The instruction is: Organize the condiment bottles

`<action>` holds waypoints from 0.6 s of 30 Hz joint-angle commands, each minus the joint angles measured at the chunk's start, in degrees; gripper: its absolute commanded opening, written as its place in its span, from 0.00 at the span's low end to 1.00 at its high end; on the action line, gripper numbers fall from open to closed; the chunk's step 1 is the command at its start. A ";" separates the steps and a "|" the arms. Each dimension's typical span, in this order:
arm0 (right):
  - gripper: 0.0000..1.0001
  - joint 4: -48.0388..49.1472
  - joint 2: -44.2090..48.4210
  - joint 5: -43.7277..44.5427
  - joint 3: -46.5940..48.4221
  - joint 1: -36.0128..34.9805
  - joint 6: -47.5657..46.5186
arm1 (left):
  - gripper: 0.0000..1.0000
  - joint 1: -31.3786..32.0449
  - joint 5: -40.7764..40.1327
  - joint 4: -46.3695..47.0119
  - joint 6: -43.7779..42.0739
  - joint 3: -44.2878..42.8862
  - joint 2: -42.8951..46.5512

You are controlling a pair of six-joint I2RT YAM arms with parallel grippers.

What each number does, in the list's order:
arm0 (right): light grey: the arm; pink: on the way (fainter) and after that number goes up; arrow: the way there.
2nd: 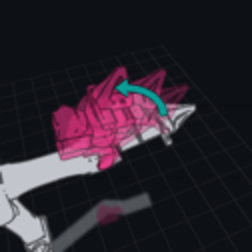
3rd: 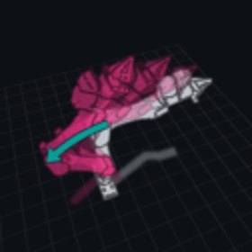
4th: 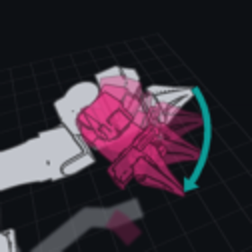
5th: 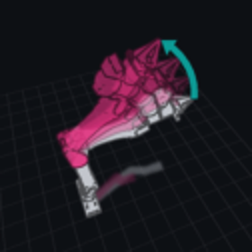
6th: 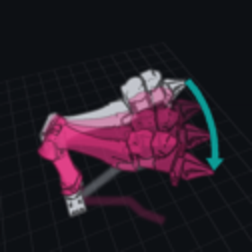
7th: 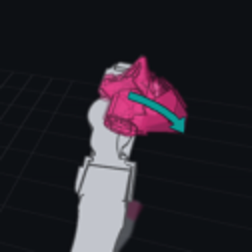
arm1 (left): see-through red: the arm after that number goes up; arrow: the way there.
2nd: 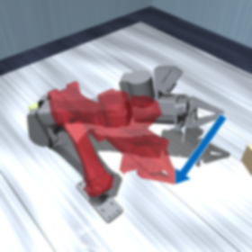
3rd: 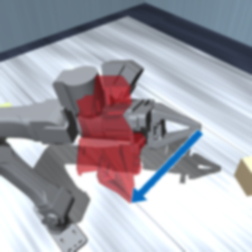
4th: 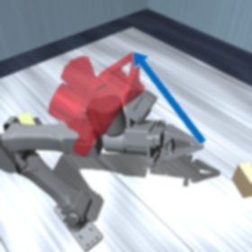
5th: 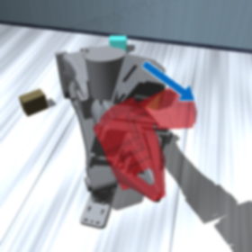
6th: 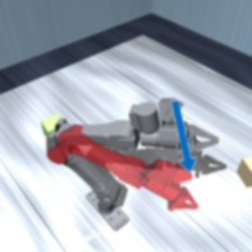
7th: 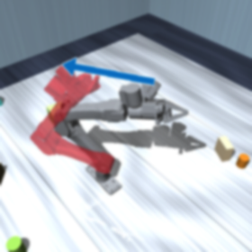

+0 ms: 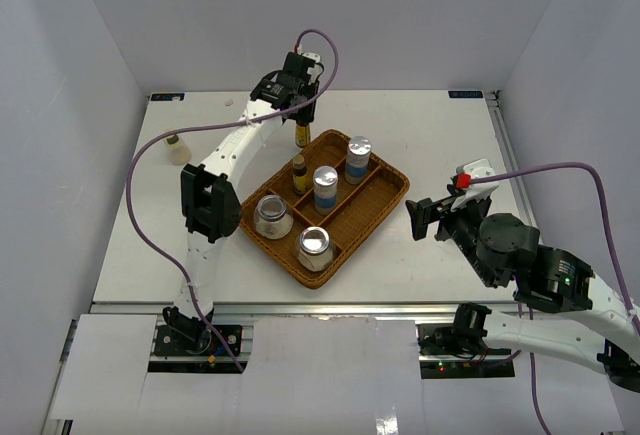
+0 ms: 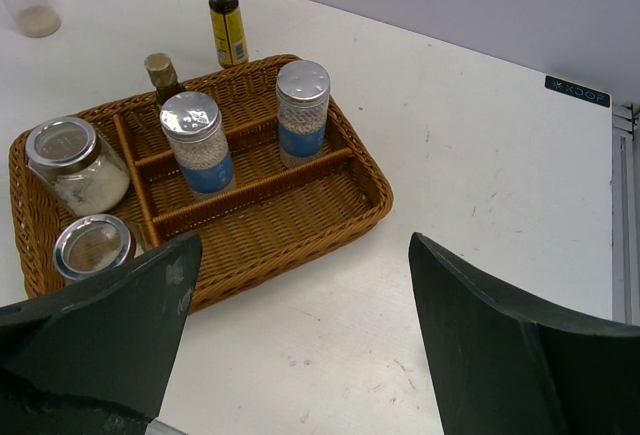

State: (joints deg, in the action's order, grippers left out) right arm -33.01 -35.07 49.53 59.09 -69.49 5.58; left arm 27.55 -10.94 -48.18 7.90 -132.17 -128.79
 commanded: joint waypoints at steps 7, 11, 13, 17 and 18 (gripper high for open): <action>0.90 0.99 -1.77 -0.78 2.20 -0.03 1.39 | 0.00 5.66 -0.69 -1.46 -1.35 -1.48 11.18; 0.90 1.07 -2.56 -1.13 2.31 -0.01 1.76 | 0.00 6.93 -1.41 -1.74 -1.49 -1.82 11.12; 0.90 1.27 -2.63 -1.53 2.17 0.06 1.97 | 0.00 7.33 -0.95 -1.40 -1.49 -1.02 11.19; 0.90 1.57 -2.64 -2.36 2.46 -0.03 2.21 | 0.00 7.64 -0.75 0.29 -1.52 1.82 10.76; 0.90 1.60 -2.60 -2.42 2.55 -0.03 2.24 | 0.00 7.61 -0.75 0.72 -1.45 2.59 10.50</action>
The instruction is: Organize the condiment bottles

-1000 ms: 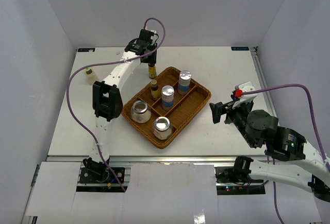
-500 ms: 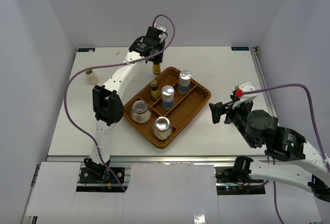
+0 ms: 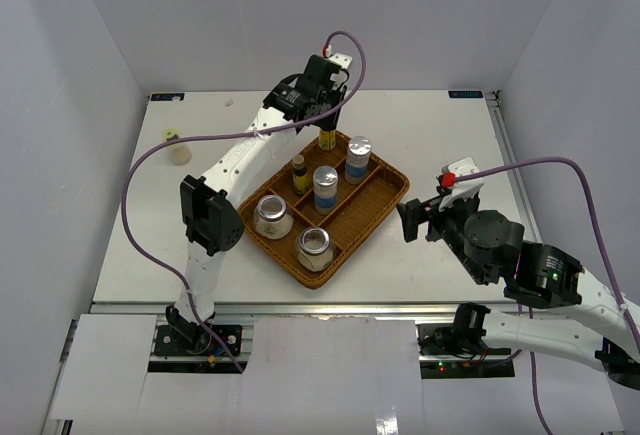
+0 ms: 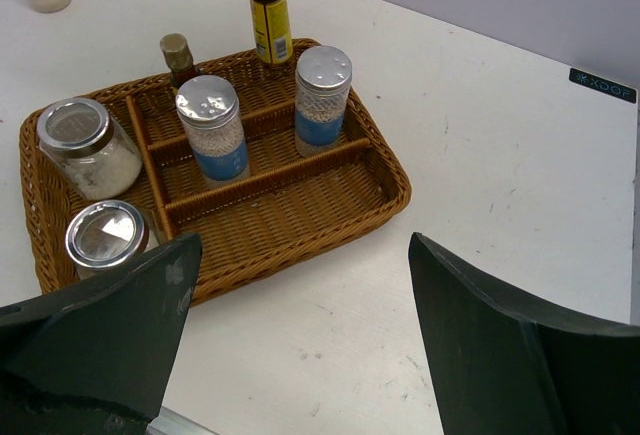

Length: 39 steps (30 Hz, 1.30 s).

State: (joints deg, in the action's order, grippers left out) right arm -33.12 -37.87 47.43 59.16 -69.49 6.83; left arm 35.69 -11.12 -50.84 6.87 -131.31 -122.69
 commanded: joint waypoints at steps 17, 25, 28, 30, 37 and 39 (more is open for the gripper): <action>0.90 0.55 2.03 0.17 2.02 -0.03 0.99 | 0.01 -0.53 3.41 10.34 1.09 12.72 2.84; 0.90 0.43 2.78 0.29 1.95 -0.03 0.97 | 0.57 -0.51 2.98 10.36 1.19 13.51 3.60; 0.90 0.43 2.80 0.29 1.86 -0.03 1.06 | 0.70 -0.53 2.42 9.93 1.36 13.28 4.38; 0.90 0.38 2.80 0.24 1.89 -0.03 1.13 | 0.74 -0.53 1.93 9.42 1.34 13.07 4.76; 0.90 0.15 2.75 0.01 2.31 -0.03 1.27 | 0.77 -0.59 -2.55 5.30 1.74 8.87 6.44; 0.90 0.15 2.64 -0.28 2.53 -0.03 1.34 | 0.78 -0.62 -5.22 4.06 2.74 6.69 7.61</action>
State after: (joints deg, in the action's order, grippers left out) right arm -33.55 -35.59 46.72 59.57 -69.49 7.33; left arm 35.27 -10.50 -44.28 8.06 -118.54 -122.62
